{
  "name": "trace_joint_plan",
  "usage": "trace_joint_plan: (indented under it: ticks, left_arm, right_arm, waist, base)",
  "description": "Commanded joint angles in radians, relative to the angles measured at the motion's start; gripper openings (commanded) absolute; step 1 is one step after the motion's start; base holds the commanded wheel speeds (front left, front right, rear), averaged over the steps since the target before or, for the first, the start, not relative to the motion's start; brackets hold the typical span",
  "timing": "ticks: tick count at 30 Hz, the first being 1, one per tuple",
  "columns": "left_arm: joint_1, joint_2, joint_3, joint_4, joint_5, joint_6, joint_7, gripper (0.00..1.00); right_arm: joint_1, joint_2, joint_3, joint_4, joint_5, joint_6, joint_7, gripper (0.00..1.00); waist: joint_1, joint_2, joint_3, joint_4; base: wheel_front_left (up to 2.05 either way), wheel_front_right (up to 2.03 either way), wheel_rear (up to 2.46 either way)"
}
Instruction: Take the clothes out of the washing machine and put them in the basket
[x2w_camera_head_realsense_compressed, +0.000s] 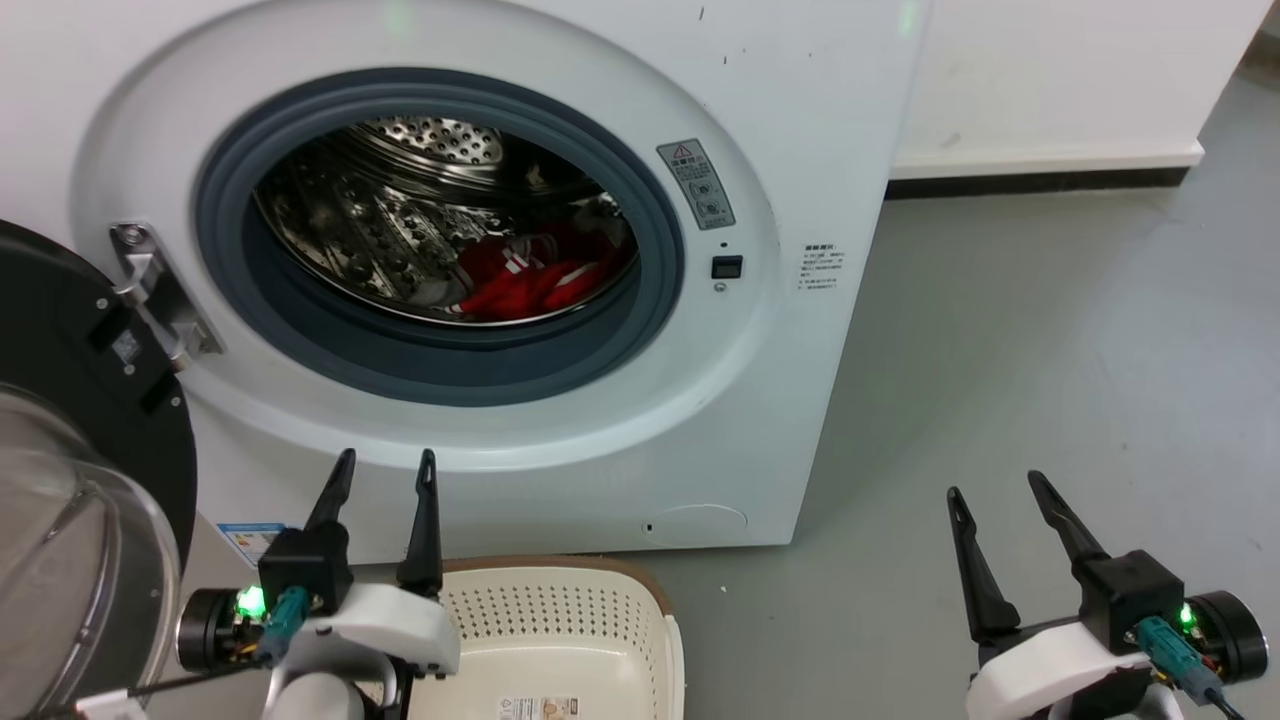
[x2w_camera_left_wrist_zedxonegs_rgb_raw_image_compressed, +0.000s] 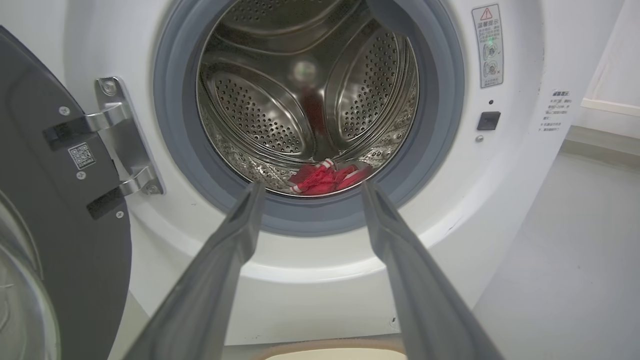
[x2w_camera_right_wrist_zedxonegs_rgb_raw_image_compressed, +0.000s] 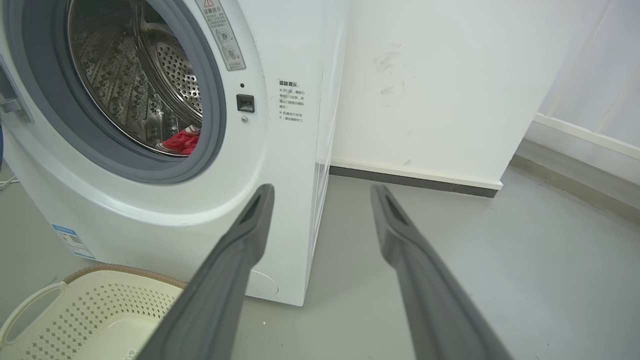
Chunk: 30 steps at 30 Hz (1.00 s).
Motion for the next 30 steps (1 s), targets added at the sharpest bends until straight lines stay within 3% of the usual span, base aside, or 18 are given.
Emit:
trace_joint_plan:
  ticks: [1, 9, 30]
  left_arm:
    - [-0.024, 0.004, 0.01, 0.018, -0.01, -0.004, -0.002, 1.0]
    - [-0.206, 0.052, 0.04, 0.144, -0.034, -0.007, 0.011, 1.0]
    - [-0.697, 0.323, 0.047, 0.529, -0.038, -0.073, 0.138, 1.0]
  right_arm:
    - [-0.02, 0.002, 0.008, -0.002, 0.0, -0.001, -0.006, 1.0]
    - [-0.082, 0.002, 0.046, -0.009, 0.012, -0.001, -0.013, 1.0]
    - [-0.224, 0.002, 0.13, 0.02, 0.086, -0.001, -0.107, 1.0]
  waist:
    - [0.0, -0.0001, 0.02, -0.015]
    - [0.0, -0.0001, 0.151, -0.085]
    - [0.0, -0.0001, 0.421, -0.304]
  base:
    - [0.0, 0.0, 0.0]
    - [0.0, 0.0, 0.0]
    - [0.0, 0.0, 0.0]
